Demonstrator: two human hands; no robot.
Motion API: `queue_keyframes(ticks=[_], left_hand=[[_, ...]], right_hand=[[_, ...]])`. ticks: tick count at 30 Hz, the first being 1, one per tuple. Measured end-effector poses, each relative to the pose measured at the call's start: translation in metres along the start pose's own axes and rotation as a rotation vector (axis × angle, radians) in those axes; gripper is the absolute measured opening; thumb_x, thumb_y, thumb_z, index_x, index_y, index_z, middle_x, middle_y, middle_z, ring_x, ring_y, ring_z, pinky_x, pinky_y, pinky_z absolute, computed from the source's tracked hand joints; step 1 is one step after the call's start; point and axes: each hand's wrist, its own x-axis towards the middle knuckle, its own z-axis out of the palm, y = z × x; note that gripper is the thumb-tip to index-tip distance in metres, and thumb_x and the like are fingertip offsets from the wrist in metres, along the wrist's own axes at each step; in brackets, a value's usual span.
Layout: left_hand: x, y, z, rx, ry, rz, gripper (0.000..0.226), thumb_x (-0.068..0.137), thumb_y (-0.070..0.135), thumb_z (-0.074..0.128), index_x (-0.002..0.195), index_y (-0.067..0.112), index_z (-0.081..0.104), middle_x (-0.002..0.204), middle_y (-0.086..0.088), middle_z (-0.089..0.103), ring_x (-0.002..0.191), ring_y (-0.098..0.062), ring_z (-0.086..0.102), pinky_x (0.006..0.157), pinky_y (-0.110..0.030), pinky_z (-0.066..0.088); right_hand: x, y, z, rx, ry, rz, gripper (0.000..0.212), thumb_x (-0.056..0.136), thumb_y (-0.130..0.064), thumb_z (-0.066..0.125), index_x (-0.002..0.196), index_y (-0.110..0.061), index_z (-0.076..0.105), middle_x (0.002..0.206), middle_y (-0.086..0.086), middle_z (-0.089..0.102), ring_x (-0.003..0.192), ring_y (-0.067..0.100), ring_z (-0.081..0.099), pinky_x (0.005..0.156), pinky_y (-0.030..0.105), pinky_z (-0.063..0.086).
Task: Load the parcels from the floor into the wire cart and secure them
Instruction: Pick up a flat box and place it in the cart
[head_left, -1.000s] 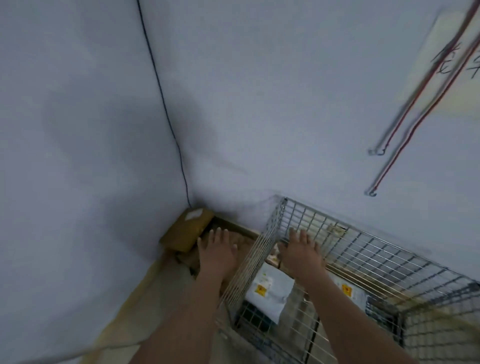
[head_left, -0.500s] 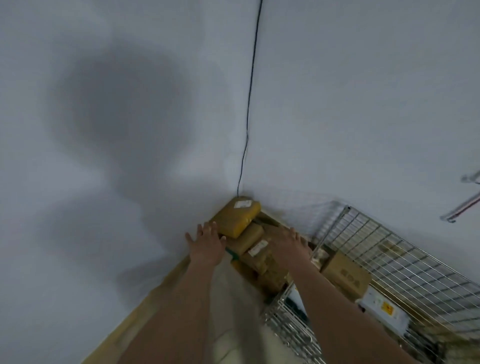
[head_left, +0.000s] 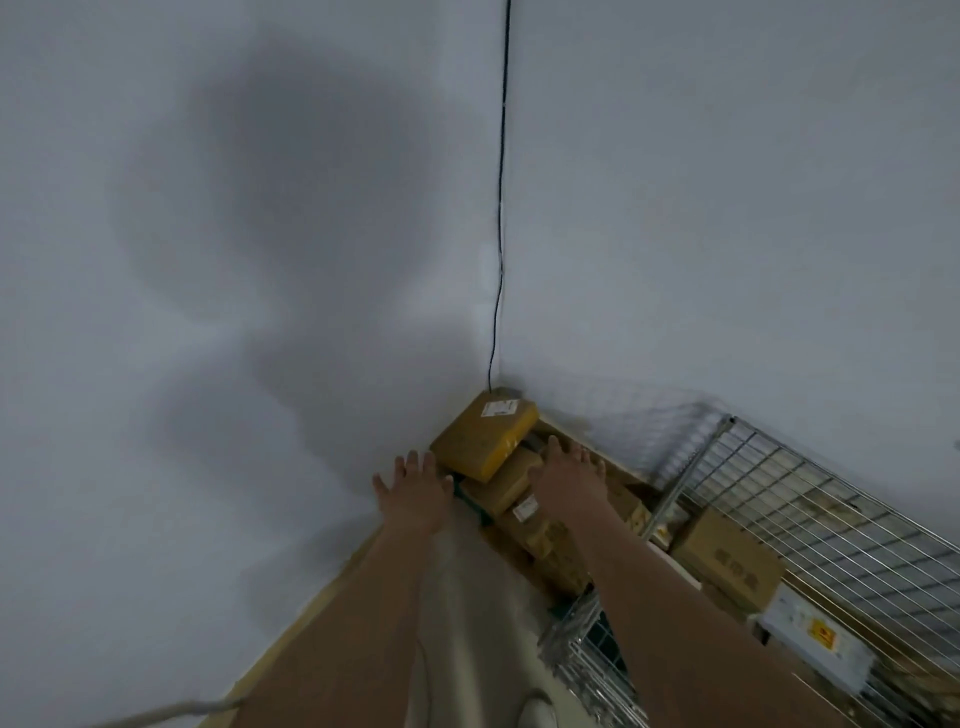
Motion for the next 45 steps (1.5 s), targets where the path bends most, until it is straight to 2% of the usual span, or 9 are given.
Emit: queue_keyframes(ticks=[13, 26, 30, 33, 35, 37, 39, 43, 45], left_hand=[[0.127, 0.03, -0.019, 0.021, -0.042, 0.047, 0.064, 0.105, 0.049, 0.017, 0.16, 0.019, 0.006, 0.168, -0.004, 0.003, 0.154, -0.026, 0.002, 0.121, -0.058, 0.006], [0.329, 0.009, 0.008, -0.013, -0.304, 0.062, 0.066, 0.105, 0.052, 0.016, 0.16, 0.02, 0.002, 0.168, -0.004, 0.0, 0.154, -0.027, 0.0, 0.122, -0.057, 0.002], [0.367, 0.018, 0.034, -0.155, -0.367, -0.021, 0.066, 0.105, 0.052, 0.022, 0.16, 0.017, 0.01, 0.166, -0.007, 0.011, 0.152, -0.03, 0.011, 0.122, -0.056, 0.01], [0.395, 0.027, 0.065, -0.327, -0.387, -0.063, 0.057, 0.104, 0.046, 0.029, 0.151, 0.013, 0.036, 0.153, -0.015, 0.04, 0.137, -0.034, 0.041, 0.115, -0.051, 0.033], [0.416, 0.032, 0.093, -0.406, -0.423, -0.127, 0.056, 0.104, 0.046, 0.029, 0.146, 0.013, 0.042, 0.147, -0.016, 0.047, 0.131, -0.034, 0.047, 0.111, -0.049, 0.038], [0.435, 0.04, 0.119, -0.479, -0.456, -0.27, 0.066, 0.1, 0.056, 0.026, 0.151, 0.015, 0.036, 0.152, -0.014, 0.04, 0.134, -0.035, 0.043, 0.113, -0.051, 0.034], [0.455, 0.043, 0.149, -0.619, -0.481, -0.421, 0.067, 0.101, 0.057, 0.032, 0.152, 0.014, 0.034, 0.151, -0.014, 0.04, 0.134, -0.035, 0.042, 0.113, -0.047, 0.034], [0.491, 0.038, 0.211, -0.876, -0.511, -0.675, 0.066, 0.093, 0.061, 0.048, 0.144, 0.019, 0.043, 0.118, -0.007, 0.052, 0.112, -0.029, 0.05, 0.105, -0.048, 0.045], [0.504, 0.033, 0.238, -1.004, -0.517, -0.752, 0.06, 0.098, 0.053, 0.049, 0.145, 0.016, 0.041, 0.123, -0.009, 0.052, 0.113, -0.03, 0.051, 0.103, -0.047, 0.047]], right_hand=[[0.125, -0.014, -0.016, -0.044, -0.091, 0.031, 0.067, 0.105, -0.049, 0.024, 0.159, -0.018, 0.001, 0.166, 0.014, -0.001, 0.153, 0.031, 0.002, 0.123, 0.051, 0.003], [0.3, -0.055, 0.028, 0.07, -0.183, 0.245, 0.069, 0.103, -0.052, 0.028, 0.16, -0.022, 0.004, 0.166, 0.012, 0.004, 0.153, 0.03, 0.005, 0.123, 0.05, 0.005], [0.341, -0.044, 0.061, 0.165, -0.191, 0.304, 0.07, 0.101, -0.053, 0.032, 0.159, -0.021, 0.007, 0.166, 0.011, 0.007, 0.152, 0.03, 0.009, 0.123, 0.05, 0.009], [0.372, -0.032, 0.093, 0.23, -0.192, 0.374, 0.07, 0.1, -0.052, 0.035, 0.158, -0.021, 0.012, 0.165, 0.012, 0.013, 0.151, 0.032, 0.014, 0.121, 0.051, 0.012], [0.396, -0.022, 0.121, 0.279, -0.212, 0.402, 0.067, 0.095, -0.054, 0.034, 0.155, -0.025, 0.024, 0.162, 0.01, 0.022, 0.148, 0.034, 0.022, 0.118, 0.054, 0.017], [0.427, -0.004, 0.165, 0.34, -0.238, 0.414, 0.062, 0.086, -0.059, 0.029, 0.138, -0.03, 0.047, 0.146, 0.008, 0.045, 0.135, 0.034, 0.043, 0.107, 0.055, 0.035], [0.465, 0.019, 0.223, 0.408, -0.27, 0.432, 0.062, 0.084, -0.062, 0.024, 0.122, -0.026, 0.057, 0.121, 0.007, 0.061, 0.11, 0.03, 0.061, 0.088, 0.048, 0.051], [0.491, 0.017, 0.243, 0.576, -0.305, 0.458, 0.05, 0.1, -0.051, 0.031, 0.125, -0.015, 0.056, 0.12, 0.008, 0.062, 0.088, 0.019, 0.059, 0.065, 0.03, 0.043], [0.502, 0.017, 0.254, 0.693, -0.305, 0.494, 0.045, 0.103, -0.046, 0.037, 0.126, -0.012, 0.054, 0.116, 0.007, 0.061, 0.088, 0.02, 0.057, 0.068, 0.03, 0.044]])
